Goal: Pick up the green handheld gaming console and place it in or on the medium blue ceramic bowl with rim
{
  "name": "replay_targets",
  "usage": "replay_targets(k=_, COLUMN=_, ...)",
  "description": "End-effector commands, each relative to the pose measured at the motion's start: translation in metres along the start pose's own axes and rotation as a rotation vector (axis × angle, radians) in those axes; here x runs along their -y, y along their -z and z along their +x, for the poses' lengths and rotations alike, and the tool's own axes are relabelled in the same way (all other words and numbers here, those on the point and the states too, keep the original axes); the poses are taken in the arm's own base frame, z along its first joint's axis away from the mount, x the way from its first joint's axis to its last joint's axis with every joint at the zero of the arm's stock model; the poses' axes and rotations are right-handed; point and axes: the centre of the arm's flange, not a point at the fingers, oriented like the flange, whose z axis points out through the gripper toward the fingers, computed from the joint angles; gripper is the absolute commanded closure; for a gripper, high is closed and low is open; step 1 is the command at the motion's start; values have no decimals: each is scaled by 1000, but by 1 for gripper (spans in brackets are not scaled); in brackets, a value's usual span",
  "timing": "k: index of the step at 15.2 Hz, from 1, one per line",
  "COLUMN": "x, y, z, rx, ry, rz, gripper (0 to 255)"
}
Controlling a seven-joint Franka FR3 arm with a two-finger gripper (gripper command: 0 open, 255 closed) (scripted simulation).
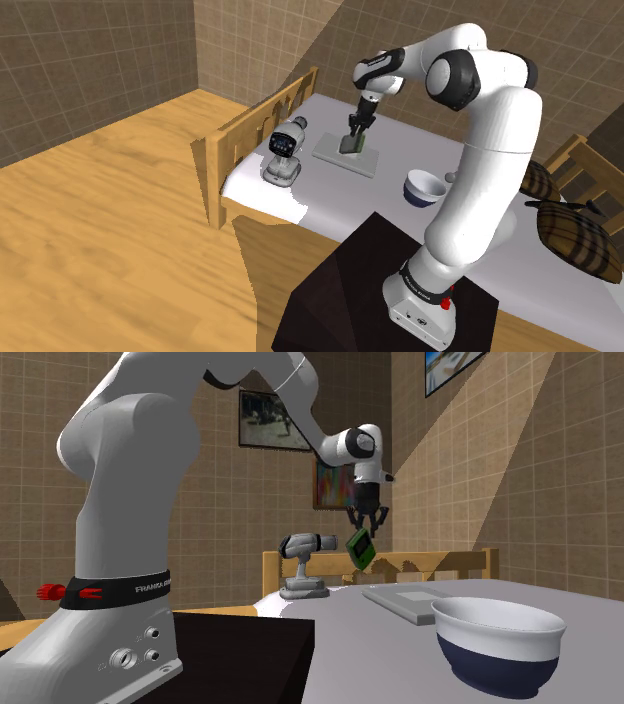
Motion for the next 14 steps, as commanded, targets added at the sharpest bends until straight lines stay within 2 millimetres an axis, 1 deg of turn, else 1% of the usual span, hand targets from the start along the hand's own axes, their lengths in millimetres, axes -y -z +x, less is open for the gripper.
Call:
replay_targets(k=1, x=1, y=10, z=0, rx=0, ry=0, rz=0, gripper=255)
replay_targets(k=7, x=2, y=42, z=0, rx=0, ry=0, rz=0, gripper=255)
replay_targets(k=8, x=2, y=43, z=-1, rx=0, ry=0, rz=0, gripper=255)
replay_targets(k=14, x=-63, y=53, z=-45, rx=0, ry=0, rz=0, gripper=255)
